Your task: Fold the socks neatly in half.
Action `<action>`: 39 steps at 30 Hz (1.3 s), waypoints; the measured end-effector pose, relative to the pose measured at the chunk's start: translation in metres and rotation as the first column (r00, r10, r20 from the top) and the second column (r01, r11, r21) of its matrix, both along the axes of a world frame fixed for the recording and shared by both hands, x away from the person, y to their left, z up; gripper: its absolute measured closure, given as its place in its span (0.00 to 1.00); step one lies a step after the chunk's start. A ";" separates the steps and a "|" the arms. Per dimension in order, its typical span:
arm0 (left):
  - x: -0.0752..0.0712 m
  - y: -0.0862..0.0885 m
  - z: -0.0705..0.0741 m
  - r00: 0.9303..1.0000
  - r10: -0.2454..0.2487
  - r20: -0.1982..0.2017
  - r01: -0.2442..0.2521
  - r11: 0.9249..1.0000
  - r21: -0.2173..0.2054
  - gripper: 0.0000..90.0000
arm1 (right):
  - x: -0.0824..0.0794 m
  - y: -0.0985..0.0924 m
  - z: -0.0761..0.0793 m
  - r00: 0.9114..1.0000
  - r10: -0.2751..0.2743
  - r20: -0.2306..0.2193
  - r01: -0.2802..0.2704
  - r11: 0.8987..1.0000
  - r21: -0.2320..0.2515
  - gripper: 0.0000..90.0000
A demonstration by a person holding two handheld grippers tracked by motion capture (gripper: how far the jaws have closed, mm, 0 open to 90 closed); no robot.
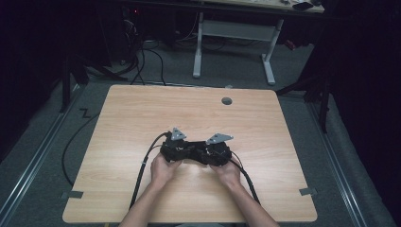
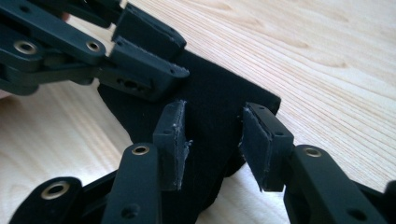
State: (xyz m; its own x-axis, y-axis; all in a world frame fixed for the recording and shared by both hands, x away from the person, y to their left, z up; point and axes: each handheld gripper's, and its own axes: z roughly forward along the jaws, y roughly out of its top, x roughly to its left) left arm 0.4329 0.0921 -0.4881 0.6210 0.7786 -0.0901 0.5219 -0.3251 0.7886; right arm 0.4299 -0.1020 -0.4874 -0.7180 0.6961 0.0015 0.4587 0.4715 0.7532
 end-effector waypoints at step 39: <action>-0.028 0.081 -0.018 0.963 0.270 0.009 -0.269 0.955 0.128 0.35 | -0.008 -0.107 -0.020 0.952 -0.306 0.020 0.306 0.952 -0.013 0.47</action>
